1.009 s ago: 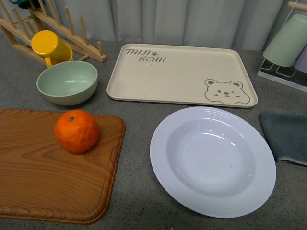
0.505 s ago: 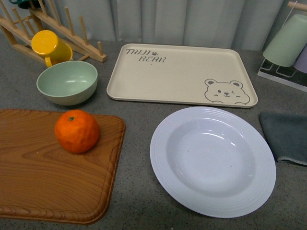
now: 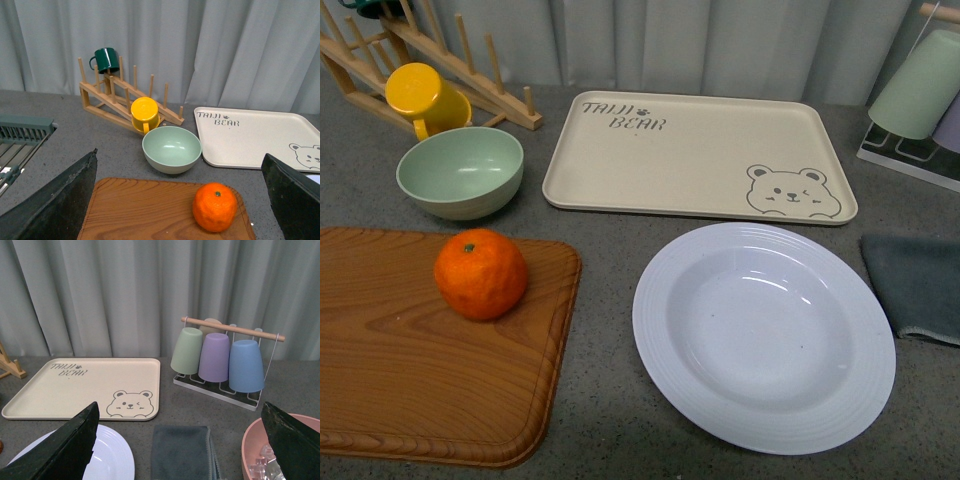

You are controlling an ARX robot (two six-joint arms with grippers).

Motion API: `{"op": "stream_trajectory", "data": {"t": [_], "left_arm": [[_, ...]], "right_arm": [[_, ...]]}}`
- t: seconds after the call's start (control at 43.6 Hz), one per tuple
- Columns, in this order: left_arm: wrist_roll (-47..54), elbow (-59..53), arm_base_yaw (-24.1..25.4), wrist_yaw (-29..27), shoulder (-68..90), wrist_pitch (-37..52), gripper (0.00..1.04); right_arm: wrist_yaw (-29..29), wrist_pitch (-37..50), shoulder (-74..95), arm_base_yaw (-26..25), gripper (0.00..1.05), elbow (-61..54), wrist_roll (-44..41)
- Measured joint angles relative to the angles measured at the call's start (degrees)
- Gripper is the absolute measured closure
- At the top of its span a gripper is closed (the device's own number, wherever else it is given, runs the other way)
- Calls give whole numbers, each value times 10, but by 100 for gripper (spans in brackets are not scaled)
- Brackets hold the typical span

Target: Place orange and plate with both arms

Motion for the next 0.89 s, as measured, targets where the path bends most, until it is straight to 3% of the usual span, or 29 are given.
{"op": "stream_trajectory", "data": {"t": [0.206, 0.344, 0.459, 0.619, 0.895], "left_arm": [[0, 0, 0, 0, 0, 0, 7], [-64, 22, -34, -136, 55, -96, 7], [-94, 23, -33, -144, 63, -105, 7], [-116, 35, -34, -121, 129, -67, 7], [-185, 129, -84, 6, 492, 151, 7]], "right_arm": [[0, 0, 0, 0, 9, 0, 0], [0, 0, 0, 0, 9, 0, 0], [0, 0, 0, 0, 9, 0, 0], [0, 0, 0, 0, 9, 0, 0], [0, 0, 0, 0, 9, 0, 0]]}}
